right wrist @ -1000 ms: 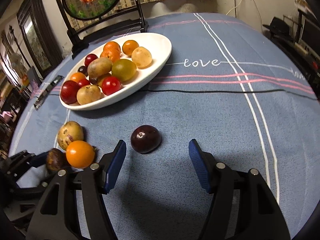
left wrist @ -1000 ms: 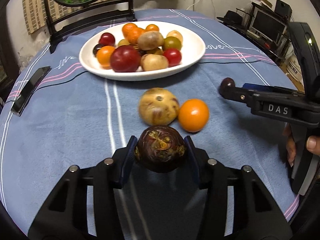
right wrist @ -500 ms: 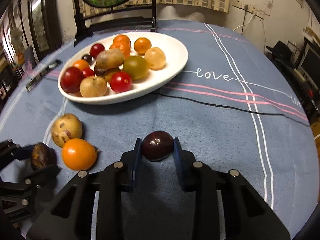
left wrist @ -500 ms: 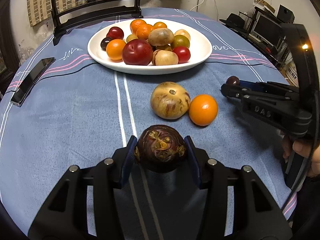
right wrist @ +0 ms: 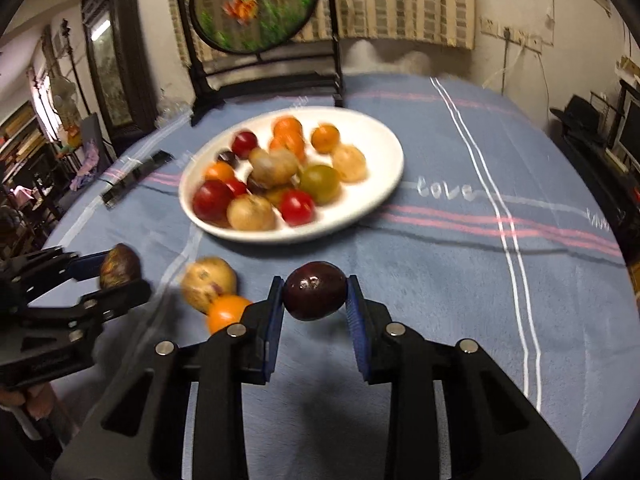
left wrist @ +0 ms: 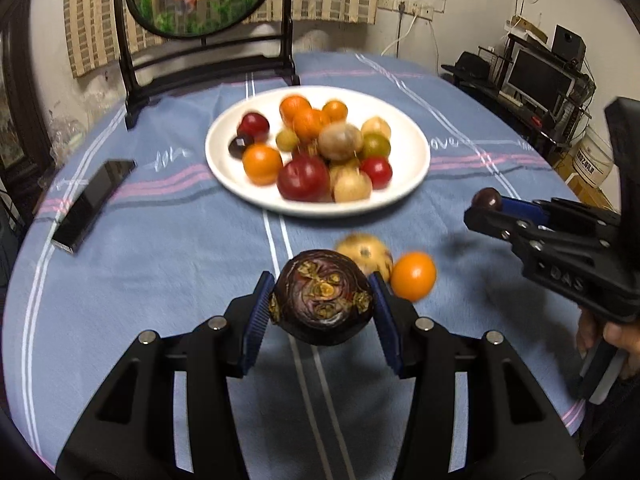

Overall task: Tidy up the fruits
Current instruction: 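Carry the brown fruit and maroon plum onto the plate and open both tools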

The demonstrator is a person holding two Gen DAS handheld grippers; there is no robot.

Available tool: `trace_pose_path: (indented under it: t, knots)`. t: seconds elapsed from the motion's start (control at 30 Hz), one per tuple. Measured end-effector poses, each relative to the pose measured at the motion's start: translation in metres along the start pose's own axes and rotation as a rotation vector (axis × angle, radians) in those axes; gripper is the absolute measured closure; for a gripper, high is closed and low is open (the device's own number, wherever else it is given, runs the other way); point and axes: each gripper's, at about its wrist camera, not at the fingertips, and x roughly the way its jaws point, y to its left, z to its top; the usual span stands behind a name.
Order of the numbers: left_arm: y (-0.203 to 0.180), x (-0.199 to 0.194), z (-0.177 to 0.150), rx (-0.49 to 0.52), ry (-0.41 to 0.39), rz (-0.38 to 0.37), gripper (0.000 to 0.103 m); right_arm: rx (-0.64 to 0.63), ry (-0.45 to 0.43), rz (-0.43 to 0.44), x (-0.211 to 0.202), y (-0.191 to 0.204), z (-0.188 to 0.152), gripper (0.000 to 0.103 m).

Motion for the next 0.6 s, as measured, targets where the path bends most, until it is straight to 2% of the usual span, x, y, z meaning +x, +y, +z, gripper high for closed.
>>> trace_pose_path:
  t: [0.17, 0.3, 0.4, 0.47, 0.53, 0.6]
  knots:
    - [-0.001, -0.009, 0.030, 0.015, -0.058, 0.014, 0.054, -0.032, -0.064, 0.017, -0.016, 0.013, 0.025, 0.071]
    - [0.002, -0.010, 0.052, -0.012, -0.091, 0.006, 0.054, -0.020, -0.091, 0.024, -0.014, 0.016, 0.045, 0.071]
    - [0.007, -0.003, 0.071, -0.041, -0.108, 0.016, 0.054, -0.020, -0.115, -0.003, -0.001, 0.020, 0.061, 0.071]
    - [0.011, 0.006, 0.084, -0.061, -0.125, 0.048, 0.054, -0.020, -0.142, -0.081, 0.013, 0.020, 0.073, 0.071]
    - [0.015, 0.018, 0.091, -0.078, -0.130, 0.082, 0.054, 0.027, -0.120, -0.068, 0.031, 0.013, 0.081, 0.071]
    - [0.021, 0.035, 0.096, -0.104, -0.103, 0.085, 0.054, 0.065, -0.103, -0.045, 0.045, 0.008, 0.082, 0.071]
